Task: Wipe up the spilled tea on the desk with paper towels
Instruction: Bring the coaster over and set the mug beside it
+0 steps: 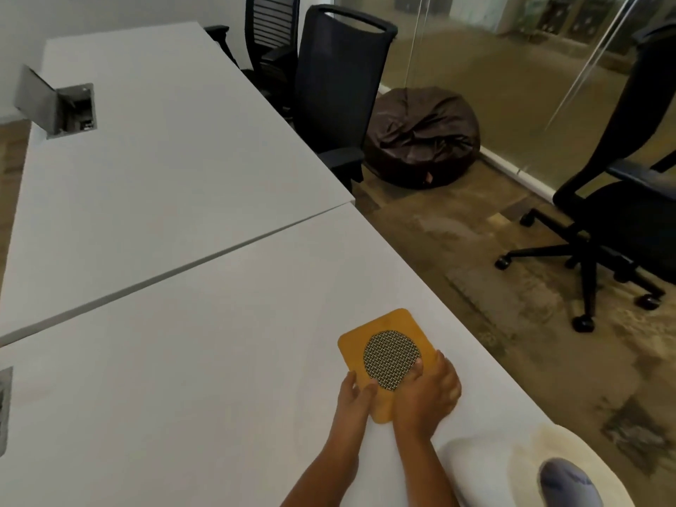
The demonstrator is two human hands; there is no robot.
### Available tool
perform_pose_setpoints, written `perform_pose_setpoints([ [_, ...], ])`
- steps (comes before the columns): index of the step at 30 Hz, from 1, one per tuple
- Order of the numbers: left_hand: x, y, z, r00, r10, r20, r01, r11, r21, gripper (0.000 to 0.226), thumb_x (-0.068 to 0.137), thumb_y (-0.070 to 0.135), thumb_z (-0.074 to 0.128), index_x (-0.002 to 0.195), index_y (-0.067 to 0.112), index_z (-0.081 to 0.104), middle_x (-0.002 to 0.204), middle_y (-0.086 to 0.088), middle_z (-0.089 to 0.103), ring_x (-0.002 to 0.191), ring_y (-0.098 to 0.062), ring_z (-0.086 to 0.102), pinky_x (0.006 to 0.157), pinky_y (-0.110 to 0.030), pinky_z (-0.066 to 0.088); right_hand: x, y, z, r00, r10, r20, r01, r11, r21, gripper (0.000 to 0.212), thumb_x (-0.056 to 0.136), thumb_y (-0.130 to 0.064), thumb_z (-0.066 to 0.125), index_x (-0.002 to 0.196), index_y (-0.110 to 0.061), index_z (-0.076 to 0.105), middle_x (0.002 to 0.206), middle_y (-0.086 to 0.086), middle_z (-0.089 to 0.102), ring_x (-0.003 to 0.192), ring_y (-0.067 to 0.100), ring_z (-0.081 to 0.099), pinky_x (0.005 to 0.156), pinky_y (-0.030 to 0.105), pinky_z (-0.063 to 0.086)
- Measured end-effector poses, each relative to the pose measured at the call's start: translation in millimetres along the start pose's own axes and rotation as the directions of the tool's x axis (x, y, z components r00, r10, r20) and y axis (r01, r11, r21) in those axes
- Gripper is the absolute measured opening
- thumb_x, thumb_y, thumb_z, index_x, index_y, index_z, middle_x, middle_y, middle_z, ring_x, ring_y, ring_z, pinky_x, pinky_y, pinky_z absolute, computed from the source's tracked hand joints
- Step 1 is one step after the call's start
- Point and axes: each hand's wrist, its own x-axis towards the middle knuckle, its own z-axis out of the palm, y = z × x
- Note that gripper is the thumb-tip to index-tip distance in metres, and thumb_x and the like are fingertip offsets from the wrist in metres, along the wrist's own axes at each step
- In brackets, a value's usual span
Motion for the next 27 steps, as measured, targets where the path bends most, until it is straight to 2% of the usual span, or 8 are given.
perform_pose_setpoints([
  [5, -8.0, 10.4, -7.5, 0.995, 0.061, -0.082, -0.066, 0.996, -0.057, 0.043, 0.096, 0.031, 0.042, 0.136, 0.017, 0.034, 0.107, 0.01, 0.05, 0.08, 0.006, 0.05, 0.063, -0.011, 0.045, -10.7, 2.1, -6.6, 0.997, 0.005, 0.081, -0.004, 1.0, -0.001, 0.04, 0.09, 0.0, 0.046, 0.13, 0.0, 0.044, 0.136, 0.025, 0.044, 0.128, 0.039, 0.035, 0.107, 0.046, 0.027],
  [8, -23.2, 18.0, -25.2, 0.976, 0.142, -0.164, -0.15, 0.988, -0.04, 0.039, 0.096, 0.032, 0.041, 0.132, 0.018, 0.039, 0.094, 0.017, 0.051, 0.078, 0.007, 0.049, 0.06, -0.01, 0.045, -32.1, -7.2, -15.2, 0.977, -0.065, 0.202, 0.069, 0.998, -0.013, 0.041, 0.093, -0.006, 0.046, 0.134, -0.003, 0.041, 0.138, 0.022, 0.043, 0.129, 0.036, 0.036, 0.109, 0.041, 0.022],
  [12, -56.8, 4.2, -64.8, 0.945, 0.18, -0.274, -0.211, 0.973, -0.09, 0.043, 0.095, 0.038, 0.039, 0.132, 0.016, 0.041, 0.106, 0.011, 0.053, 0.09, 0.004, 0.05, 0.077, -0.023, 0.042, -77.3, -7.7, -33.1, 0.916, -0.206, 0.343, 0.213, 0.977, 0.019, 0.043, 0.094, -0.012, 0.049, 0.135, -0.007, 0.04, 0.136, 0.017, 0.045, 0.127, 0.032, 0.038, 0.104, 0.032, 0.023],
  [18, -125.7, -30.0, -130.3, 0.875, 0.188, -0.447, -0.277, 0.95, -0.143, 0.035, 0.094, 0.041, 0.039, 0.125, 0.024, 0.042, 0.112, 0.01, 0.051, 0.093, -0.001, 0.05, 0.083, -0.027, 0.038, -170.2, 0.6, -53.6, 0.766, -0.337, 0.548, 0.328, 0.937, 0.117, 0.044, 0.093, -0.012, 0.05, 0.136, -0.011, 0.039, 0.137, 0.01, 0.043, 0.125, 0.027, 0.036, 0.104, 0.034, 0.031],
  [21, -158.5, -45.2, -159.6, 0.842, 0.195, -0.504, -0.311, 0.937, -0.157, 0.019, 0.096, 0.036, 0.038, 0.103, 0.026, 0.053, 0.087, 0.023, 0.063, 0.081, 0.004, 0.058, 0.068, -0.02, 0.039, -209.2, 0.7, -58.4, 0.697, -0.39, 0.603, 0.375, 0.914, 0.157, 0.044, 0.093, -0.011, 0.051, 0.136, -0.013, 0.039, 0.136, 0.009, 0.044, 0.123, 0.026, 0.035, 0.102, 0.034, 0.035],
  [23, -177.2, -57.6, -176.6, 0.816, 0.212, -0.538, -0.337, 0.931, -0.144, 0.022, 0.097, 0.031, 0.036, 0.087, 0.028, 0.056, 0.069, 0.029, 0.066, 0.068, 0.014, 0.06, 0.065, -0.021, 0.037, -231.3, -0.2, -61.0, 0.647, -0.433, 0.628, 0.415, 0.89, 0.188, 0.044, 0.093, -0.011, 0.05, 0.135, -0.012, 0.04, 0.136, 0.008, 0.044, 0.122, 0.025, 0.035, 0.102, 0.033, 0.035],
  [25, -192.6, -72.7, -193.5, 0.798, 0.19, -0.571, -0.348, 0.92, -0.179, 0.023, 0.097, 0.031, 0.037, 0.088, 0.027, 0.058, 0.076, 0.024, 0.067, 0.075, 0.009, 0.061, 0.07, -0.025, 0.039, -250.9, -1.3, -62.9, 0.585, -0.481, 0.653, 0.461, 0.86, 0.22, 0.043, 0.094, -0.012, 0.049, 0.136, -0.012, 0.039, 0.137, 0.007, 0.043, 0.123, 0.024, 0.034, 0.103, 0.029, 0.031],
  [27, -203.7, -87.7, -209.7, 0.782, 0.133, -0.608, -0.341, 0.909, -0.239, 0.022, 0.096, 0.035, 0.039, 0.103, 0.024, 0.056, 0.096, 0.017, 0.059, 0.094, -0.004, 0.055, 0.084, -0.032, 0.039, -267.9, -2.0, -63.8, 0.532, -0.511, 0.676, 0.505, 0.832, 0.231, 0.043, 0.095, -0.012, 0.046, 0.137, -0.014, 0.038, 0.138, 0.004, 0.041, 0.125, 0.022, 0.032, 0.103, 0.026, 0.03],
])
